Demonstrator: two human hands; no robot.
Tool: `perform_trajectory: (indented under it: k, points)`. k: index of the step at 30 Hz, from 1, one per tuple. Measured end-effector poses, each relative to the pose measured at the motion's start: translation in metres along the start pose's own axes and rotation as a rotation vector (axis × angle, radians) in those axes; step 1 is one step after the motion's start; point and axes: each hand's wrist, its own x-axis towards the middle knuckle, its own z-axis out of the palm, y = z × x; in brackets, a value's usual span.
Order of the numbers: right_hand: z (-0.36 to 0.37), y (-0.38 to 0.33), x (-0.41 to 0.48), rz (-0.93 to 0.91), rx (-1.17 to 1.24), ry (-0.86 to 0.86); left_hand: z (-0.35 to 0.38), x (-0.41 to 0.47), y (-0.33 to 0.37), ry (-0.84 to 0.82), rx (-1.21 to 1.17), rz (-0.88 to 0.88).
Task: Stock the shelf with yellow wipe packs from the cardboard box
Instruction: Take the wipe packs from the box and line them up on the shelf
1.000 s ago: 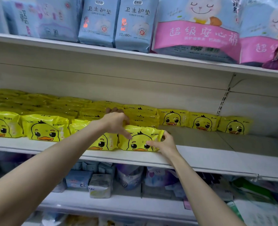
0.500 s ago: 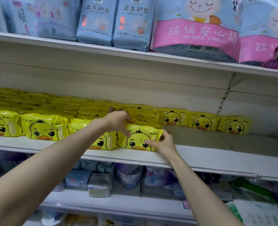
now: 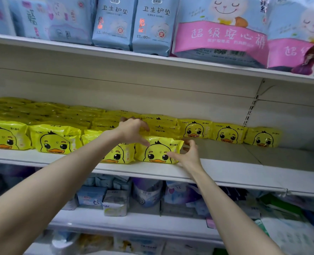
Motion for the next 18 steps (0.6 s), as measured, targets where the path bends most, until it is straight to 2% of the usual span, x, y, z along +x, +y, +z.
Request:
perform_trajectory:
  k: [9, 18]
  points:
    - [-0.006, -0.013, -0.036, -0.119, 0.025, 0.086, -0.009, -0.049, 0.010, 0.141, -0.339, 0.064]
    - [0.012, -0.008, -0.096, -0.122, 0.077, 0.094, 0.019, -0.127, 0.016, 0.108, -0.688, 0.044]
